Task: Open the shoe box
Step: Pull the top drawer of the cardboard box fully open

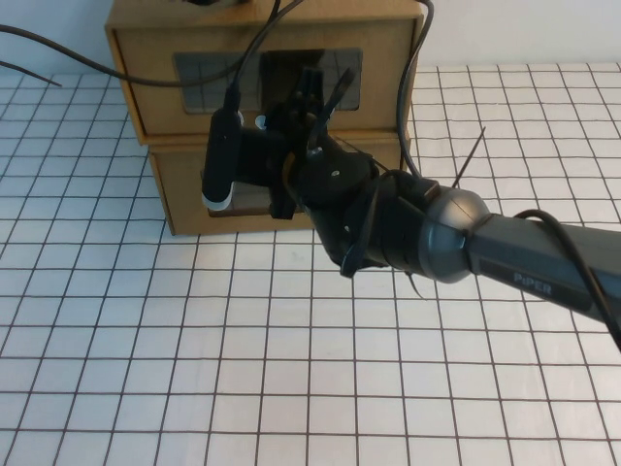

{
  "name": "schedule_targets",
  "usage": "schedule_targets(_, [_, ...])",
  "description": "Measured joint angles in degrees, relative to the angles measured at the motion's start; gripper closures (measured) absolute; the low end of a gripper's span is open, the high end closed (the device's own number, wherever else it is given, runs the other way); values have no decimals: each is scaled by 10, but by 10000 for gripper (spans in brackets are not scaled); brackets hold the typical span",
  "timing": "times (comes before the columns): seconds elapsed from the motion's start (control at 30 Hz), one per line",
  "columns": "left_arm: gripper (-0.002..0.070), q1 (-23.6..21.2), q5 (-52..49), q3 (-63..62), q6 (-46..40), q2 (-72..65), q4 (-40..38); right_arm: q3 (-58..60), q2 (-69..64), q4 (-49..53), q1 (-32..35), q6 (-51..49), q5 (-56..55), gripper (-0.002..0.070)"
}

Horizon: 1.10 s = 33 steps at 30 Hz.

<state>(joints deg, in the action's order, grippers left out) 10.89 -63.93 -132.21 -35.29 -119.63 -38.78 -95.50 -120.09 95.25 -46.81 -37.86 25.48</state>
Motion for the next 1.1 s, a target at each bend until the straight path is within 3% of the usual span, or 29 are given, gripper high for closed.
schedule_targets(0.57, [677, 0, -11, -4, 0, 0, 0, -3, -5, -37, -14, 4, 40, 504])
schedule_targets(0.9, [677, 0, -11, -4, 0, 0, 2, -10, -22, 4, -16, 4, 57, 507])
schedule_targets(1.1, [677, 0, -12, -5, 0, 0, 2, -16, -27, 11, -18, 5, 70, 605])
